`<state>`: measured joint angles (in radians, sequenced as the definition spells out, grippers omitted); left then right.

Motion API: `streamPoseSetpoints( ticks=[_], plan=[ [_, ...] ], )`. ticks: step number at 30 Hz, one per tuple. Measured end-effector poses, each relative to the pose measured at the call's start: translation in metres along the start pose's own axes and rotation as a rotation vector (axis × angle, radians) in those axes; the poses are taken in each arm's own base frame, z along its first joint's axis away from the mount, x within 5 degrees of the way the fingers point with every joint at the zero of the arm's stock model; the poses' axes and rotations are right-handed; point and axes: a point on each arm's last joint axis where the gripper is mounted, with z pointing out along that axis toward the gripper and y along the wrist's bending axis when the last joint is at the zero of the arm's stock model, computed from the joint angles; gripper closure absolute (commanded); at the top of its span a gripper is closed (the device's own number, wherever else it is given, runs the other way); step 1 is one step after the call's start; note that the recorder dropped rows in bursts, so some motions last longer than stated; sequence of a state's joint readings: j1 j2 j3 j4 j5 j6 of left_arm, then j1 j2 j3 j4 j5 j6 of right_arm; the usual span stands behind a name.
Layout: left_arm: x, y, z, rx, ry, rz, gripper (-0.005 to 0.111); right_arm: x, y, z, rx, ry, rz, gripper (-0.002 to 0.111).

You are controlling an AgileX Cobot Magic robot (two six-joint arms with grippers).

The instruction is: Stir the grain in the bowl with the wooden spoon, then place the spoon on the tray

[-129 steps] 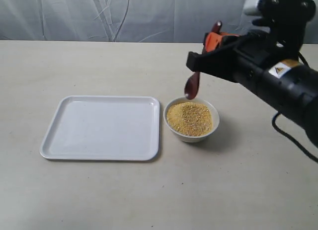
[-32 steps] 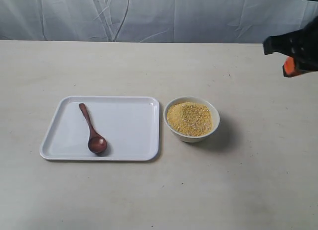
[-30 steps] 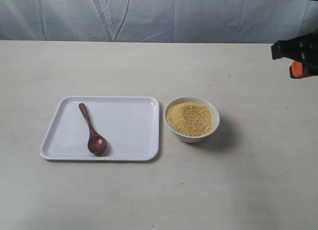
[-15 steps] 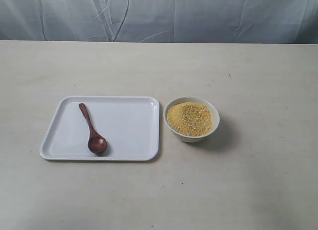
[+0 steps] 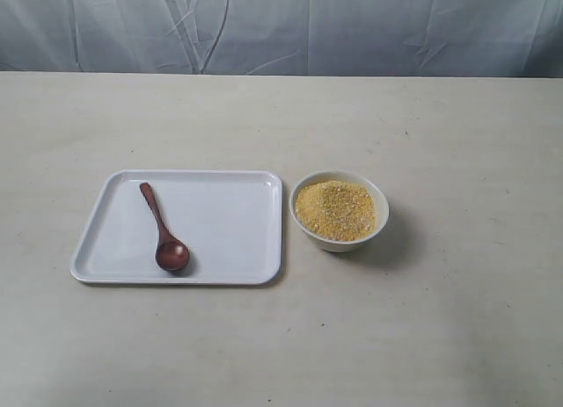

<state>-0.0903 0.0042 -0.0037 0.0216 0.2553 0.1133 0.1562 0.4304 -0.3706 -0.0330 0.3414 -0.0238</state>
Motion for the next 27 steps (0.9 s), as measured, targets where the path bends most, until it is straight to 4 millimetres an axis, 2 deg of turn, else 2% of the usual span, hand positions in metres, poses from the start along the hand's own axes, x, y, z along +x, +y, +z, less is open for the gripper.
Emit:
streamPoseSetpoints(
  ticks=[11, 18, 21, 24, 27],
  plan=[
    [0.0, 0.0, 0.0, 0.0, 0.0, 0.0, 0.107, -0.001, 0.0, -0.004, 0.003, -0.025, 0.003, 0.108],
    [0.0, 0.0, 0.0, 0.0, 0.0, 0.0, 0.107, -0.005, -0.004, -0.054, 0.077, -0.297, 0.028, 0.108],
    [0.0, 0.0, 0.0, 0.0, 0.0, 0.0, 0.107, -0.004, -0.003, -0.064, 0.081, -0.352, 0.03, 0.108],
    [0.0, 0.0, 0.0, 0.0, 0.0, 0.0, 0.107, -0.002, -0.003, -0.063, 0.081, -0.355, 0.029, 0.108],
    [0.0, 0.0, 0.0, 0.0, 0.0, 0.0, 0.107, 0.01, -0.002, -0.054, 0.079, -0.311, 0.031, 0.108]
  ],
)
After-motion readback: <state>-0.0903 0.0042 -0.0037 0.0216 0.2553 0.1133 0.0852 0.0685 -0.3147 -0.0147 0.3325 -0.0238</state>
